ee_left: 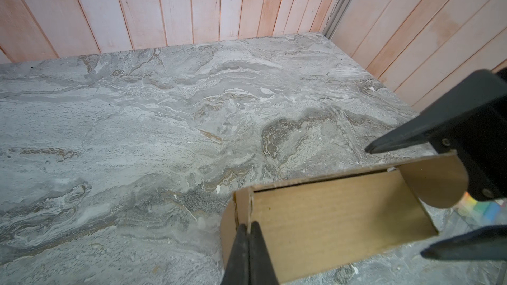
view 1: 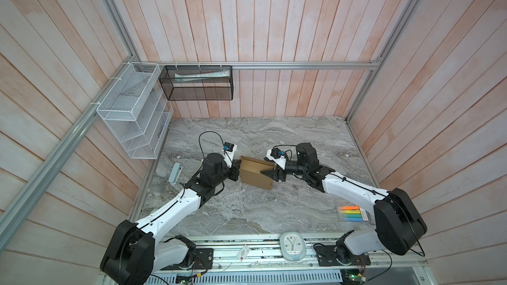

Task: Assemble paper box
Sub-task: Fold and tuck the lid into the gap.

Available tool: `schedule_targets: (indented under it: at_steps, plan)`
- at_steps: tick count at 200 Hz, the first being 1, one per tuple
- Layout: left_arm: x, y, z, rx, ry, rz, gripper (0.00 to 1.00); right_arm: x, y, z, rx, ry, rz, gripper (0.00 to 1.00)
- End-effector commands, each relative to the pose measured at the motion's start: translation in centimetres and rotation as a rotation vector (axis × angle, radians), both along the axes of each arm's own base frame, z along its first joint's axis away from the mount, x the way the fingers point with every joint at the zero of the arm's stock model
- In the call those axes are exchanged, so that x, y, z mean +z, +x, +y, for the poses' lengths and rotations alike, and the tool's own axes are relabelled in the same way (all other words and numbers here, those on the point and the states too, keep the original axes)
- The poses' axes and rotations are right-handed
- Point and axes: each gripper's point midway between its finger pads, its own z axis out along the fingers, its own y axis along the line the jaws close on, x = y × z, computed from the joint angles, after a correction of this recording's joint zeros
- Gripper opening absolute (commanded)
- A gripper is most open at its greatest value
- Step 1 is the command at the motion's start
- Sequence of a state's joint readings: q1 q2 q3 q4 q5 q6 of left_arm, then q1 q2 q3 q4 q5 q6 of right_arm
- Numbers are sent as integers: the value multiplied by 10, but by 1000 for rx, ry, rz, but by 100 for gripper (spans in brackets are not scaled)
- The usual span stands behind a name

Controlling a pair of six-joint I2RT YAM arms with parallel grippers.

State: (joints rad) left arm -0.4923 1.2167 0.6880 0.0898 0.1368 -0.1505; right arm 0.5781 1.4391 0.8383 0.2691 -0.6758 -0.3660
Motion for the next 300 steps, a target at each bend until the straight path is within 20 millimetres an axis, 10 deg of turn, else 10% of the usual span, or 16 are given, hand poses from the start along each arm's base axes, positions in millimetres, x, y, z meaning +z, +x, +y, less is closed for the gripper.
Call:
schedule_targets:
  at_steps: [1, 132, 300]
  plan:
    - [-36, -10, 6, 9, 73, 111, 0, 14, 0, -7, -28, 24, -21, 65]
    - [-28, -8, 5, 6, 84, 109, 0, 93, -6, -53, -304, 187, -34, 45]
    - [-16, -4, -1, -5, 80, 133, 0, 26, -20, -64, -505, 67, 446, 43]
